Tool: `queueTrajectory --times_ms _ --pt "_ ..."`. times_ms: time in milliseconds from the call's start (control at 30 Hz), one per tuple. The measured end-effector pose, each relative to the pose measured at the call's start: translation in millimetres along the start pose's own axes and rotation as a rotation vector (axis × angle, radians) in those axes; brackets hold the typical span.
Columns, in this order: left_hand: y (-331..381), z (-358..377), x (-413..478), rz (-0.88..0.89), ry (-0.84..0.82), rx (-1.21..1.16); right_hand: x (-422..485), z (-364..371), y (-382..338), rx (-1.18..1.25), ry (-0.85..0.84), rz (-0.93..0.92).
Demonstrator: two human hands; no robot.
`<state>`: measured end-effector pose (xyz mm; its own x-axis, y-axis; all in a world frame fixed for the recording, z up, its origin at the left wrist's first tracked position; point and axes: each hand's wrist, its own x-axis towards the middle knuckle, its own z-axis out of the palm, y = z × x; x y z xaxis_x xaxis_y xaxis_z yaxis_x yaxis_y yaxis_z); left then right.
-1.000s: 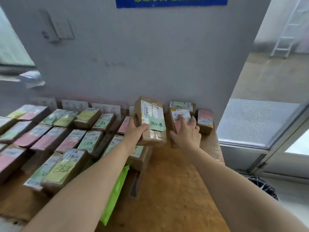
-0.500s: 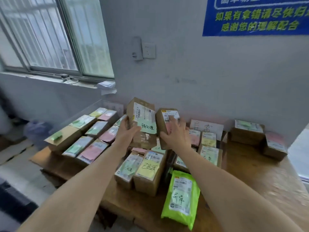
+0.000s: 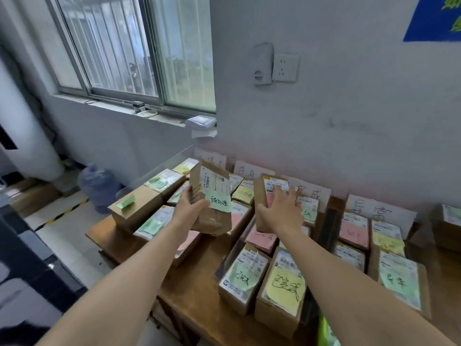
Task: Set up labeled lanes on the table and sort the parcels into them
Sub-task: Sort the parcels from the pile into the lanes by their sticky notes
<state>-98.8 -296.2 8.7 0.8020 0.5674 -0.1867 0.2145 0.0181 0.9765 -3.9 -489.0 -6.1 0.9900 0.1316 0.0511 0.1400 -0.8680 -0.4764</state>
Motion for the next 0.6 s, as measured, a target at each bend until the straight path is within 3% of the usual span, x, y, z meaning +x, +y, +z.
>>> queueTrajectory --times_ms 200,600 --pt "-17 -6 45 -0.114 -0.071 0.135 23 28 -3 -0.047 0.038 0.138" --pt "-34 -13 120 -0.093 -0.425 0.270 19 55 -20 -0.099 0.082 0.425"
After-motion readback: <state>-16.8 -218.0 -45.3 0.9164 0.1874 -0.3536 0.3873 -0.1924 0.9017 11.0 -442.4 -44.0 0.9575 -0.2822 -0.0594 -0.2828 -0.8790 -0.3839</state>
